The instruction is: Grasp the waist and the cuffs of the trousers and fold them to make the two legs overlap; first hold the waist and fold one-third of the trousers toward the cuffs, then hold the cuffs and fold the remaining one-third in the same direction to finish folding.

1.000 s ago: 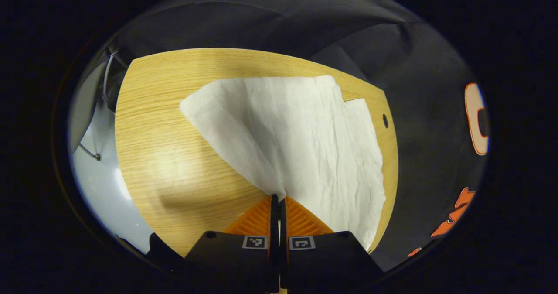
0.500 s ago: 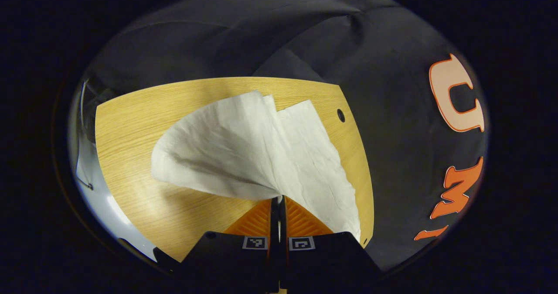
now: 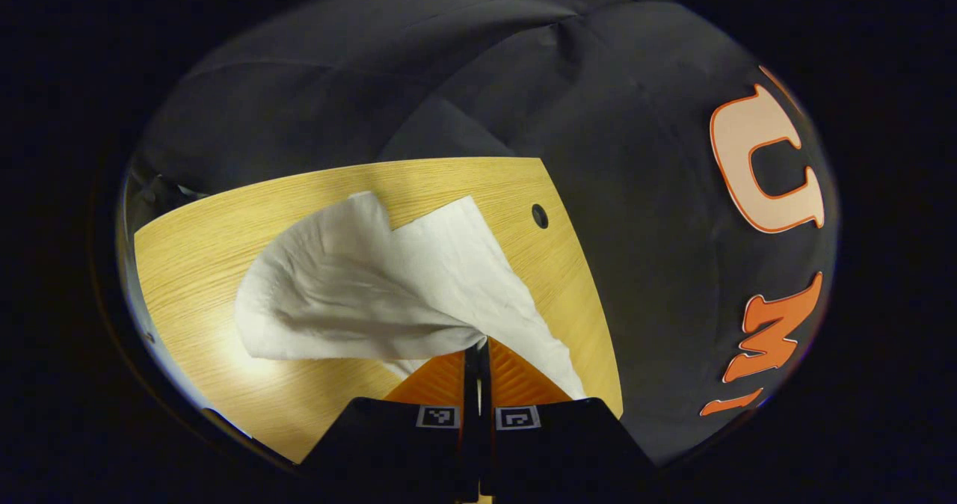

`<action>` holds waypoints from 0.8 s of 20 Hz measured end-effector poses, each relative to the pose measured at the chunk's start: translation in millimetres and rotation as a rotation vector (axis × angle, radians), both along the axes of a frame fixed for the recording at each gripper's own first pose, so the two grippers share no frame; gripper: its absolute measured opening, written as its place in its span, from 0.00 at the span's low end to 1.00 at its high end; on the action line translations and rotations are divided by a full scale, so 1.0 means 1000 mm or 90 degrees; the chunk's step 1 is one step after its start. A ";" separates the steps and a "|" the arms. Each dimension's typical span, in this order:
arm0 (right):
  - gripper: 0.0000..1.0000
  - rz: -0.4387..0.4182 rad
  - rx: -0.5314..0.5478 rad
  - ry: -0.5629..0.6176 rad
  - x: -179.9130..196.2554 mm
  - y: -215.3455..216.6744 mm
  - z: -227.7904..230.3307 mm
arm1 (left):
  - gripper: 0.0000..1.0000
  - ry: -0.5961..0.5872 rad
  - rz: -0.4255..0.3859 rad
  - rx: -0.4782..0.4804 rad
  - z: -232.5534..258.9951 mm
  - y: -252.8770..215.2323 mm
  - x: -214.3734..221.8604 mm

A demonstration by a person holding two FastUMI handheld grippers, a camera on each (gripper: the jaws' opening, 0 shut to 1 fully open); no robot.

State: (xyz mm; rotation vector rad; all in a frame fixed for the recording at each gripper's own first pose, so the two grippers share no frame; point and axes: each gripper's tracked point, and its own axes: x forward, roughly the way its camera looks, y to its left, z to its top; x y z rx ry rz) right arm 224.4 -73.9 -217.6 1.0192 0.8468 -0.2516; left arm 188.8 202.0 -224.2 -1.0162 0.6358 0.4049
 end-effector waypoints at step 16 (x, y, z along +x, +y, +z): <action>0.01 0.060 -0.072 -0.014 0.145 0.027 -0.001 | 0.04 0.011 -0.070 0.061 -0.025 0.010 0.168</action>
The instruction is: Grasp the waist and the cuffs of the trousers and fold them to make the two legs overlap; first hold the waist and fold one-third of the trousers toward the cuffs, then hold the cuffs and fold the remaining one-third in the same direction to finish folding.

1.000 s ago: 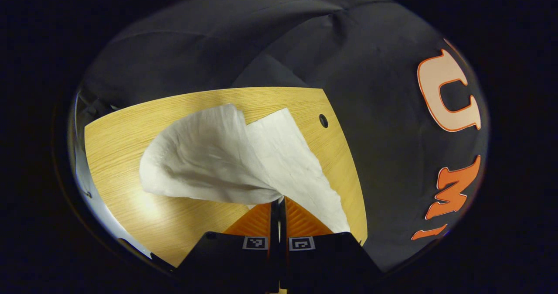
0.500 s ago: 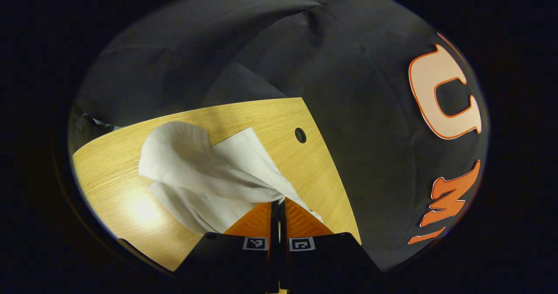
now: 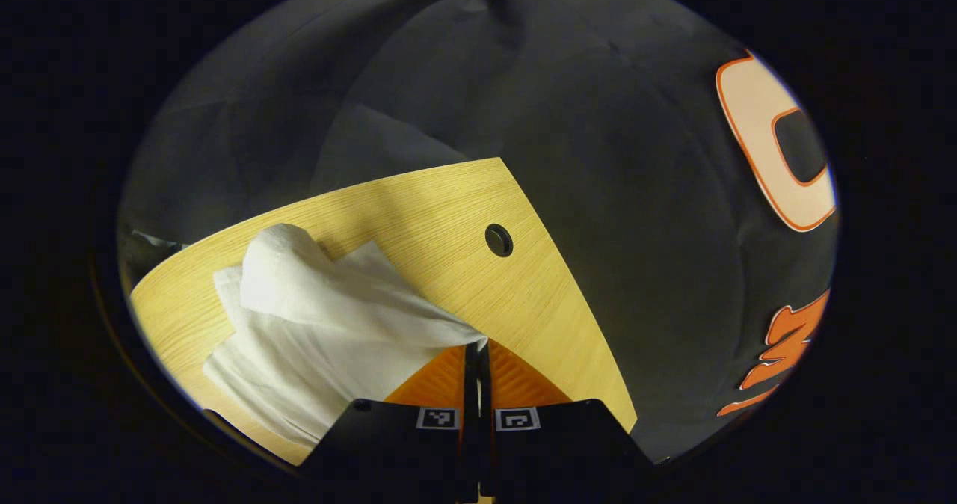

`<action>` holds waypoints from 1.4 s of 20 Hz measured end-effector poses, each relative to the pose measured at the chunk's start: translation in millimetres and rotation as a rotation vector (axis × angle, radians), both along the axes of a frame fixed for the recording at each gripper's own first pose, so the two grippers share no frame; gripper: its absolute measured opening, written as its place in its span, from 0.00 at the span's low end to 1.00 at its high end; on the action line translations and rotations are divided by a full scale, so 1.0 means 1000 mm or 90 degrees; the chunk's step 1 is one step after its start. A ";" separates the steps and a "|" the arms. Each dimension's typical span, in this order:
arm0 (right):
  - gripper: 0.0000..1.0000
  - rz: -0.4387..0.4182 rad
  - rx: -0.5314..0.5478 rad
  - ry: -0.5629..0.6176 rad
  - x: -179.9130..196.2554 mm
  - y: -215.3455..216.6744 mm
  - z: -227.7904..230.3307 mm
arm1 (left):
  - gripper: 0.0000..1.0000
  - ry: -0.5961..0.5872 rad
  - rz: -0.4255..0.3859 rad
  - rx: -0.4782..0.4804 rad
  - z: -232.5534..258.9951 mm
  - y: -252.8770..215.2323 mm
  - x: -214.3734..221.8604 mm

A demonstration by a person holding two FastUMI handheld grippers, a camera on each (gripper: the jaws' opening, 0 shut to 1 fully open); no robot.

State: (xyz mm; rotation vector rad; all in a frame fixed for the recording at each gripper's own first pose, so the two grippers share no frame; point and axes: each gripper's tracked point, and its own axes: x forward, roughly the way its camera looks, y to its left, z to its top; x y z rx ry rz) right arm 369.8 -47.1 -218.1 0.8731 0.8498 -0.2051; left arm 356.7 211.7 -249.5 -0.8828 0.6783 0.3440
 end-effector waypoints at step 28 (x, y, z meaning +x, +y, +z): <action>0.98 -0.045 -0.157 0.052 -0.060 -0.124 -0.036 | 0.99 0.002 -0.033 0.293 0.051 0.048 -0.032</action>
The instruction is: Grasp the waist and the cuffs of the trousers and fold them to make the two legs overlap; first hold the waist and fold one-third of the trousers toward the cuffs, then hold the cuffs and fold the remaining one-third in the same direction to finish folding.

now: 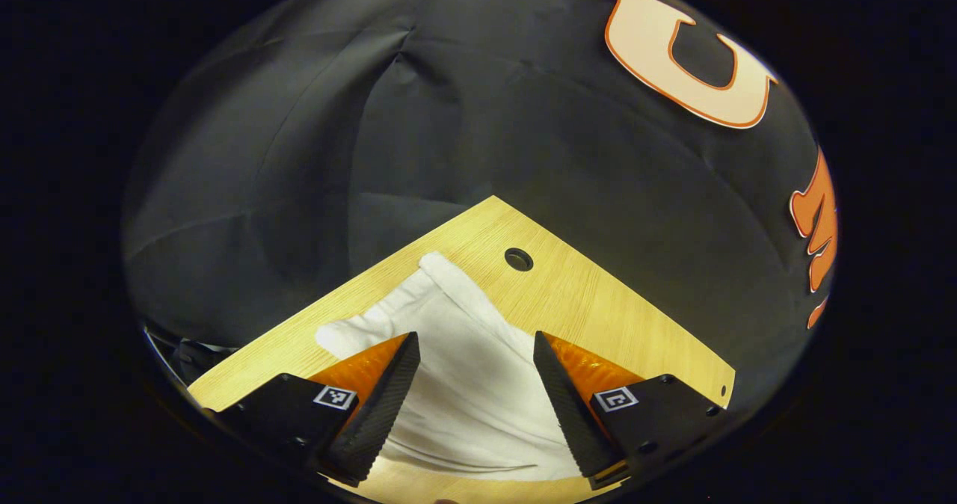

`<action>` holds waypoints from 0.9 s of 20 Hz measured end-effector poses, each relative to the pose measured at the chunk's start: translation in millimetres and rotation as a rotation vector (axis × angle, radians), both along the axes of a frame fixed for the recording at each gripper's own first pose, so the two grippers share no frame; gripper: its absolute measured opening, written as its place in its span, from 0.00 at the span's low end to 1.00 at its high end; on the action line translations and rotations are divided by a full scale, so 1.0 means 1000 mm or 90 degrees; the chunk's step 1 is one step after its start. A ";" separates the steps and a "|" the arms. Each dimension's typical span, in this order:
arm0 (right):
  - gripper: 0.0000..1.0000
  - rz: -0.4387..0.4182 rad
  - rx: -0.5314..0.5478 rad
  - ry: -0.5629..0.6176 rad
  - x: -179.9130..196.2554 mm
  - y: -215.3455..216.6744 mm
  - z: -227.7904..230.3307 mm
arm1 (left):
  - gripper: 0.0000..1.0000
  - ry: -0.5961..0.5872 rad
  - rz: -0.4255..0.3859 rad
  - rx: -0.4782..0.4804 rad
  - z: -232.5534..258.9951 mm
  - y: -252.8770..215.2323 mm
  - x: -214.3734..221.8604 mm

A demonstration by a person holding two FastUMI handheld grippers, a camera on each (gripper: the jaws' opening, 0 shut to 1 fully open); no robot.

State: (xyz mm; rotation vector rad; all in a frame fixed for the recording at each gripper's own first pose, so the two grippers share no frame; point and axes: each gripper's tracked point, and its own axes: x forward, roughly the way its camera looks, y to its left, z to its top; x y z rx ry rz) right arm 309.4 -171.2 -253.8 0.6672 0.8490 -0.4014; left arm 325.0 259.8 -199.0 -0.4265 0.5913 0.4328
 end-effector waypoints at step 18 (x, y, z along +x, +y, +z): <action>0.81 -0.036 0.049 0.031 0.033 -0.019 -0.035 | 0.99 0.008 0.067 0.021 0.009 0.003 -0.001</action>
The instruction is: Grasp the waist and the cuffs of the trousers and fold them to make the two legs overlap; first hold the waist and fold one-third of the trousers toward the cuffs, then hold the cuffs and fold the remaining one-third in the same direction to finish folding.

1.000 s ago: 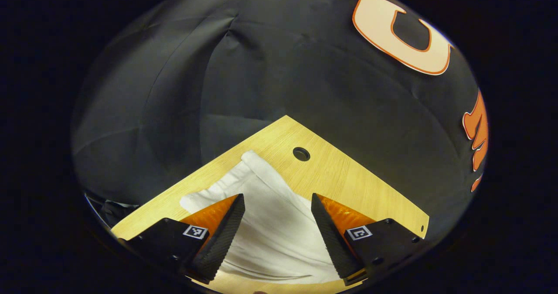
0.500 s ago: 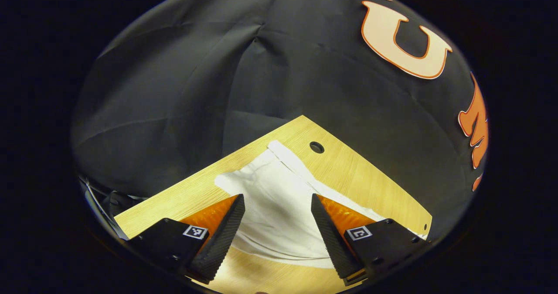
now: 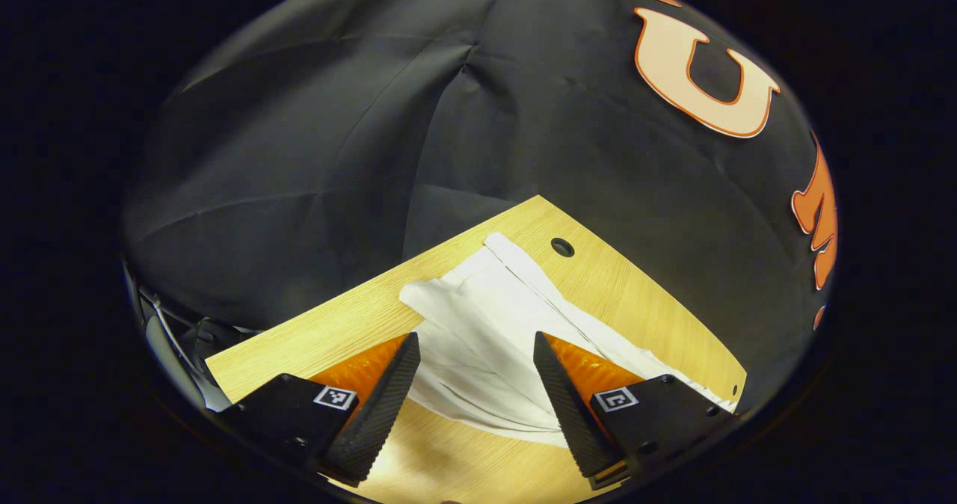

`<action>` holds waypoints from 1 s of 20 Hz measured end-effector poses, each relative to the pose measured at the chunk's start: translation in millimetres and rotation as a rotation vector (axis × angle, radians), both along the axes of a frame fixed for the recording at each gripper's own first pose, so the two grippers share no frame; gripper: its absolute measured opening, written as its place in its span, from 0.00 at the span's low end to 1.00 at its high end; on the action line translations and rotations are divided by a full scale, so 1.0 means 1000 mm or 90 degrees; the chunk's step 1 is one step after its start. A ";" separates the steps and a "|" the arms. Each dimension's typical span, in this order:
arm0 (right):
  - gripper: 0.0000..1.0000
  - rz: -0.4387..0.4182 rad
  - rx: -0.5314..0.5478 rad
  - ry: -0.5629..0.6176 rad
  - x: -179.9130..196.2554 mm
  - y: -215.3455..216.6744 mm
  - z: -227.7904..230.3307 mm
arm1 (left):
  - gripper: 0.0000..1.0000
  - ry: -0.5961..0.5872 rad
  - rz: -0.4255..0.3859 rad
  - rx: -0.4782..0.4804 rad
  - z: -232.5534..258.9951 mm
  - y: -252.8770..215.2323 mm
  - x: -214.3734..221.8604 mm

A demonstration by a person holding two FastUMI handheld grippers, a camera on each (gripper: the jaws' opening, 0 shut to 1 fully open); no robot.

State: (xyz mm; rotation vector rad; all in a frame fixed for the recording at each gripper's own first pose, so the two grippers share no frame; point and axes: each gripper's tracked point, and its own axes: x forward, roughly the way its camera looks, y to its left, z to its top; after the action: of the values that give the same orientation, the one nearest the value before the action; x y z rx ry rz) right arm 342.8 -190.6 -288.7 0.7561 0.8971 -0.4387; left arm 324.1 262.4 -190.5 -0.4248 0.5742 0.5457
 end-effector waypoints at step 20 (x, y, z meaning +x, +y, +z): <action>0.05 0.180 -0.139 -0.186 0.009 0.059 0.093 | 1.00 0.001 -0.032 -0.021 0.001 -0.003 0.003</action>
State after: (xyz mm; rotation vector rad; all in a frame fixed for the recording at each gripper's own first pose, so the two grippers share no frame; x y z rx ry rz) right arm 351.5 -131.4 -195.3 0.4682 0.6560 -0.1665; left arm 327.2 259.3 -189.3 -0.4392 0.5943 0.4887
